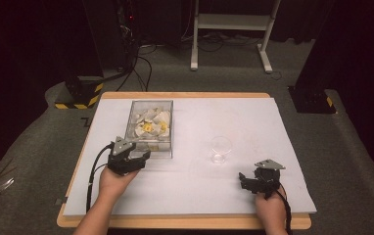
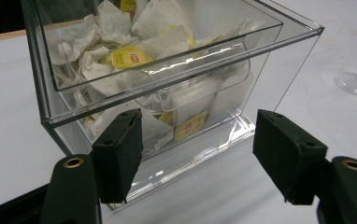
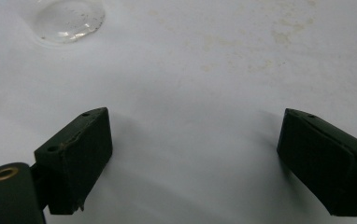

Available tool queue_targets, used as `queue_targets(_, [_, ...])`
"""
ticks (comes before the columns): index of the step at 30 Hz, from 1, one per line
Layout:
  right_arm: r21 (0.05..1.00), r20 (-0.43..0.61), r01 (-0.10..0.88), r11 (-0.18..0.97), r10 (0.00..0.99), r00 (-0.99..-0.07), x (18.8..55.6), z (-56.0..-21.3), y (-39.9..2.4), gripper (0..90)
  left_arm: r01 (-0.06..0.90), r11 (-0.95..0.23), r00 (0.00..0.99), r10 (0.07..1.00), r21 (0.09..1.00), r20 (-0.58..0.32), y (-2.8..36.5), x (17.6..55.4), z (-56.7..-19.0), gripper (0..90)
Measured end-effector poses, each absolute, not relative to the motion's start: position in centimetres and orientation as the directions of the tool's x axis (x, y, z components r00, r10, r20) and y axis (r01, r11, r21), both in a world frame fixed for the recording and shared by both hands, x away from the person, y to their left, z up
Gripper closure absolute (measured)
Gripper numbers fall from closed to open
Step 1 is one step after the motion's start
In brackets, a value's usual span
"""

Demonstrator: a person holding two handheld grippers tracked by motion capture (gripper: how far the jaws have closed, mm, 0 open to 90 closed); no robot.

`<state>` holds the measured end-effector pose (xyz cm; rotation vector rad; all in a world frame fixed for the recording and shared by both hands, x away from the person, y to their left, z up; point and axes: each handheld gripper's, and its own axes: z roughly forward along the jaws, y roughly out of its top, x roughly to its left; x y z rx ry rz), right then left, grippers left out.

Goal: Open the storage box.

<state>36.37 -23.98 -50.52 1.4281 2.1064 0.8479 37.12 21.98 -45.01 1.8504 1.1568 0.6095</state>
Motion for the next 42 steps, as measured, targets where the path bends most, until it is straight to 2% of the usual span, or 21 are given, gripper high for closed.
queue_targets(15, [0.708,-0.031,0.65,0.274,0.933,-0.36,36.3,-50.5,-23.9,10.3,0.481,-0.175,0.444,0.894,0.859,-0.067,21.9,37.8,-45.3,37.2])
queue_targets(42, [0.711,-0.034,0.645,0.28,0.93,-0.367,36.3,-50.5,-23.9,11.8,0.428,-0.15,0.427,0.903,0.891,-0.053,21.9,38.1,-46.0,50.1])
